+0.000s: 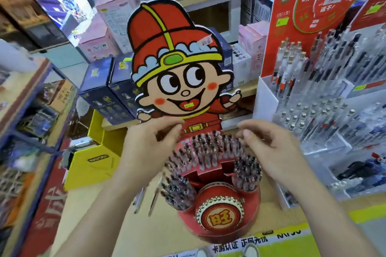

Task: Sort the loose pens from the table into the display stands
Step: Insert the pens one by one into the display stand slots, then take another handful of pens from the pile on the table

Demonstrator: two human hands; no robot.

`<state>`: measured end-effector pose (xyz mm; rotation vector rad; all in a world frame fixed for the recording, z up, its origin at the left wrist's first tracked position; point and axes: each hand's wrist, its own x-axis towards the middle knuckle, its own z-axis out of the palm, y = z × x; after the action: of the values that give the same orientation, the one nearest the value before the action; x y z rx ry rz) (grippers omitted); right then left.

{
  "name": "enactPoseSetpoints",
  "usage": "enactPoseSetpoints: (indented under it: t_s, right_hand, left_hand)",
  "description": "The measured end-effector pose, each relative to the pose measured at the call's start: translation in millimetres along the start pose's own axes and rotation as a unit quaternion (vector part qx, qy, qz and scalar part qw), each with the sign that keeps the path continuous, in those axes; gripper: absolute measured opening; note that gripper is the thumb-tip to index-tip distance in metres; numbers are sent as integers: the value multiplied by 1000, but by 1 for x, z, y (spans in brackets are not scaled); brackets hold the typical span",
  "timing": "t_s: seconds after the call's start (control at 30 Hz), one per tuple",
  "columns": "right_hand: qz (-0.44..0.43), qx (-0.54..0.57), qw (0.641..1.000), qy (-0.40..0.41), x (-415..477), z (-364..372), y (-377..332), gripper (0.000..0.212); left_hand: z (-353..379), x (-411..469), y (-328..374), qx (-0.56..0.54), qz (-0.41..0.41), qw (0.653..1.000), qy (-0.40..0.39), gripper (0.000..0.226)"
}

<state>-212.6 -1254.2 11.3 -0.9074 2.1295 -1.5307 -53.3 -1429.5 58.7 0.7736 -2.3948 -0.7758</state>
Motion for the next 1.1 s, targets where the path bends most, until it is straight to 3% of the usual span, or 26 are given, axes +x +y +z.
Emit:
enactPoseSetpoints:
  t_s: [0.1,0.2,0.33,0.43,0.57,0.63,0.7,0.9,1.1]
  right_hand:
    - [-34,-7,998,-50,-3,21,-26,25]
    - [-61,-21,994,-93,-10,52,-53,25]
    - [-65,-58,984,-156,-25,108,-79,20]
    - [-52,-78,981,-168,-38,159,-88,21]
    - [7,-166,965,-205,-49,238,-76,30]
    - [70,-196,952,-225,-46,276,-51,38]
    - [125,-240,938,-215,-44,308,-18,46]
    - [213,-361,897,-142,-6,353,59,68]
    - [223,-421,865,-155,29,368,90,58]
  left_hand:
    - [-30,-21,-42,20,-49,996,68,15]
    - [-50,-43,-91,57,-115,989,75,14]
    - [-52,-71,-162,112,-195,974,-18,17]
    - [-42,-89,-220,153,-163,966,-132,26]
    - [-16,-99,-277,186,-125,938,-264,71]
    - [6,-103,-294,229,-102,921,-300,104]
    - [27,-108,-307,270,-100,904,-316,116]
    - [66,-112,-305,257,-142,917,-269,101]
    - [67,-119,-334,240,-65,945,-214,70]
